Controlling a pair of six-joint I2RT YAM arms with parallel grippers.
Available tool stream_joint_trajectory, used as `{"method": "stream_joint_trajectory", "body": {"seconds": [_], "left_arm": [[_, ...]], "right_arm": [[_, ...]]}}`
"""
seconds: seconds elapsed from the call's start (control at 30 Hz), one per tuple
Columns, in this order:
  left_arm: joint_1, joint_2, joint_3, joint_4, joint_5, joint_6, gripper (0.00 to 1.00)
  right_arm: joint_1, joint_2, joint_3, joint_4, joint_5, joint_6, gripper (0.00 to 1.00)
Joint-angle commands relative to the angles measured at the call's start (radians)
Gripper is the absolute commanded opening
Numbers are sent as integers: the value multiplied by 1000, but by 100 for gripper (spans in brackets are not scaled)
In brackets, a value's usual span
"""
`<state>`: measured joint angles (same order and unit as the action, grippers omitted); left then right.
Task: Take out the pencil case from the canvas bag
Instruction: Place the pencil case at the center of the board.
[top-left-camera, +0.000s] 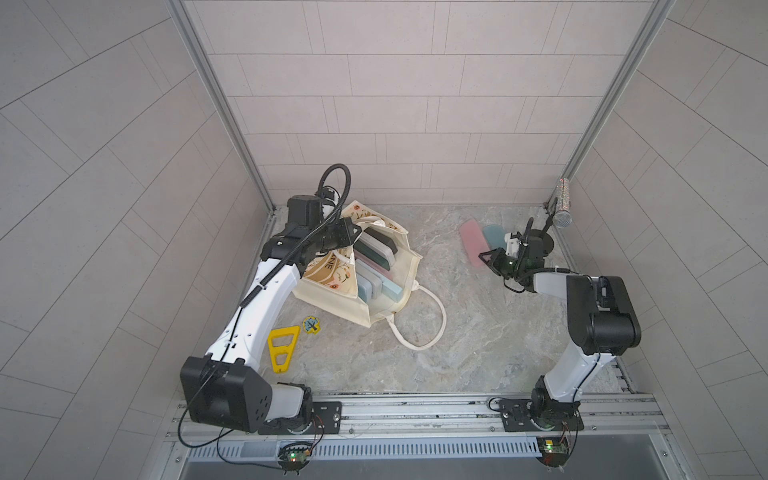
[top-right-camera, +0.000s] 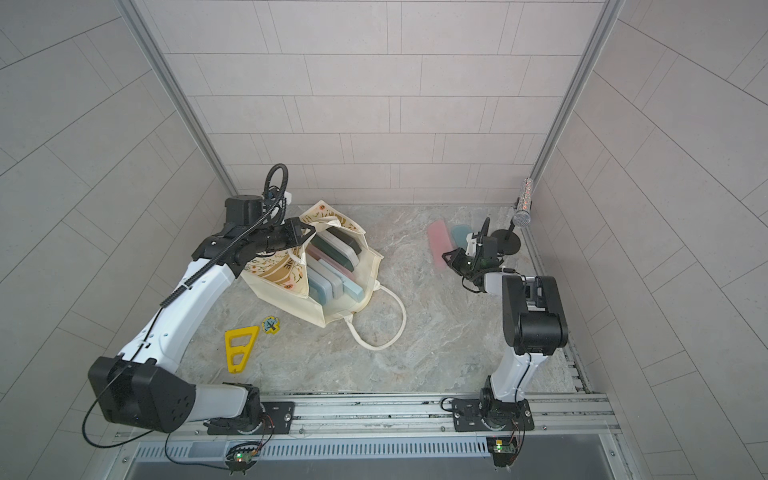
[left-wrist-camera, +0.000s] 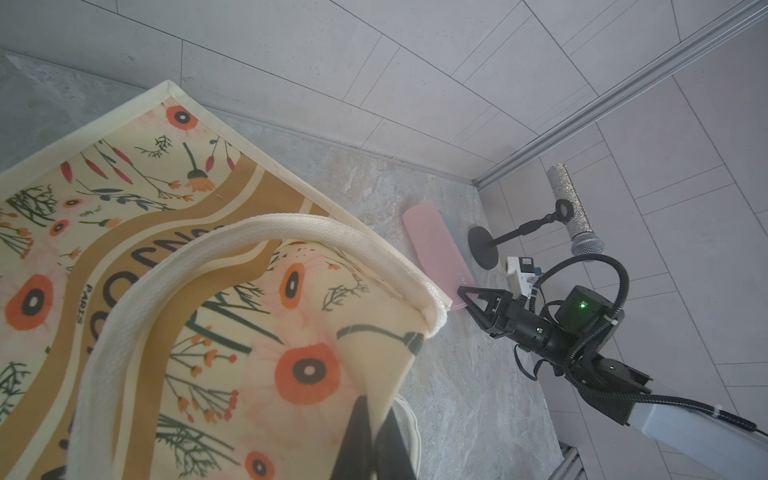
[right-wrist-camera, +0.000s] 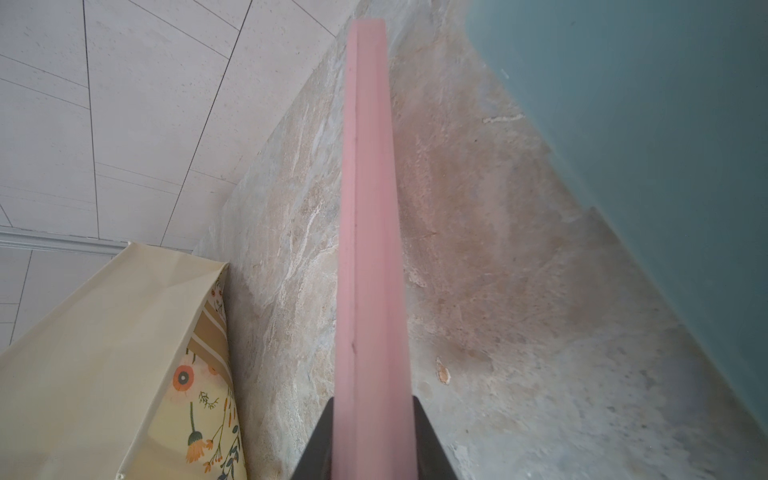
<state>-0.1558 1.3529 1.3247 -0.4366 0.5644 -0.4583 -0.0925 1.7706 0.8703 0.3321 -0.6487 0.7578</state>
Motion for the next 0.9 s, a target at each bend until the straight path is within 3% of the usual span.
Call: {"method": "stream_joint_trajectory", "body": {"seconds": [0.0, 0.37, 0.63, 0.87], "left_arm": [[15, -32, 16, 238, 97, -68, 0], [58, -16, 11, 222, 68, -103, 0], [60, -13, 10, 224, 75, -102, 0], [67, -3, 20, 187, 49, -86, 0]], "right_arm": [[-4, 31, 4, -113, 6, -4, 22], [-18, 38, 9, -194, 51, -50, 39], [-19, -15, -4, -226, 79, -70, 58], [-11, -174, -47, -366, 267, -147, 65]]}}
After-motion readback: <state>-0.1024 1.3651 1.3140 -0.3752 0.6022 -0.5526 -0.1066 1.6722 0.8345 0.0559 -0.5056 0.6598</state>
